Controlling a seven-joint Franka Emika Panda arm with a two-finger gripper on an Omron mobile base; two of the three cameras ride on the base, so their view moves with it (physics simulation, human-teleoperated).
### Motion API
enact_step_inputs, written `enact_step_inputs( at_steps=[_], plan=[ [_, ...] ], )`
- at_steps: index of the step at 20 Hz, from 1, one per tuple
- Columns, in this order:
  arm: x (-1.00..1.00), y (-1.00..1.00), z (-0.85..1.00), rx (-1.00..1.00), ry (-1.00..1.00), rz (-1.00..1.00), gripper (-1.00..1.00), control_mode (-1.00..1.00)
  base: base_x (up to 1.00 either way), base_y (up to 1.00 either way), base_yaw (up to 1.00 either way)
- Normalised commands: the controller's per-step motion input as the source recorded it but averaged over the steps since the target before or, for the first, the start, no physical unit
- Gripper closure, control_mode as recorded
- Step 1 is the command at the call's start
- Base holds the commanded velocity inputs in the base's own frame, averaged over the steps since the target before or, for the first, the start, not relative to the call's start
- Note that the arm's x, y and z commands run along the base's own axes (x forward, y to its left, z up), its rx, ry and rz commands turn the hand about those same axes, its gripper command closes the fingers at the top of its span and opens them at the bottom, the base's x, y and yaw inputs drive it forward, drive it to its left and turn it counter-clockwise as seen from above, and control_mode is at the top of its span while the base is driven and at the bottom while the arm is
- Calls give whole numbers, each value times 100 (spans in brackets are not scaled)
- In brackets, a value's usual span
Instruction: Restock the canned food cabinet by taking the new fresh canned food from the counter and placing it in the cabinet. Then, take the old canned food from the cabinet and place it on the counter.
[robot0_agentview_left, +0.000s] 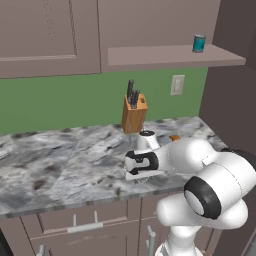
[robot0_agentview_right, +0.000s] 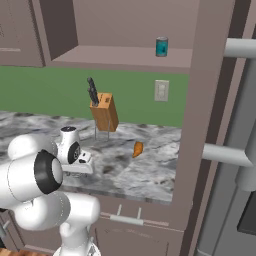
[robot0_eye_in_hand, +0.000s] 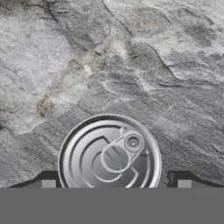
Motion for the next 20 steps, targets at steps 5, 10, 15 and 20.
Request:
enact_step_inputs(
  at_steps=[5,10,15,20],
  plan=[
    [0,0,0,0,0,0,100,-100,0,0,0],
    [-3,0,0,0,0,0,100,-100,0,0,0],
    [-59,-28,62,-3,-29,0,100,-100,0,0,0],
    [-94,-51,100,-8,-54,0,100,-100,0,0,0]
  ],
)
